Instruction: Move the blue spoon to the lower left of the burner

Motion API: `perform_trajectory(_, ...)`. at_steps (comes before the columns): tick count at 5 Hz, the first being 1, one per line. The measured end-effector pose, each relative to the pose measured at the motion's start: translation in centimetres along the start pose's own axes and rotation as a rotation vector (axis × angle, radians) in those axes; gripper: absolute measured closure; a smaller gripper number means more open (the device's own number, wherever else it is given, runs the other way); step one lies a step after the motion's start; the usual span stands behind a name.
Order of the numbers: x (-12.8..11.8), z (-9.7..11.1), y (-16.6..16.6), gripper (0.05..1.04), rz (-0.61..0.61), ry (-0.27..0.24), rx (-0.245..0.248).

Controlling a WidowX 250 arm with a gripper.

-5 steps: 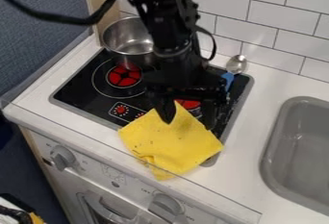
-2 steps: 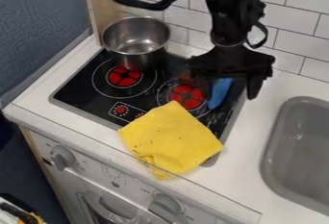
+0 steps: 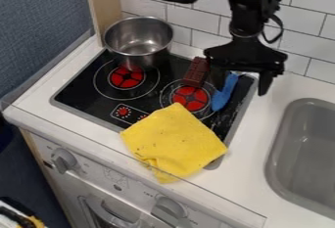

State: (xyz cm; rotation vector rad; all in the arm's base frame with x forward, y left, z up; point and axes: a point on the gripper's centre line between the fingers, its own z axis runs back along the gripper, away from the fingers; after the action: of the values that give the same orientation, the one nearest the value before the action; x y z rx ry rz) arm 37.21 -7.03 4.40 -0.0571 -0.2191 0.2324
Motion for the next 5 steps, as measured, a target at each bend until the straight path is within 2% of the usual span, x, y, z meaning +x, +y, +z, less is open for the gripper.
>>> perform_trajectory(2, 2.1, -2.4, 0.8, 0.083, 0.006, 0.060, 0.021)
perform_trajectory(3, 2.4, -3.6, 1.4, 0.136, 0.027, 0.079, 0.025)
perform_trajectory(5, 2.3, -3.8, 1.4, 0.666, 0.019, 0.086, 0.031)
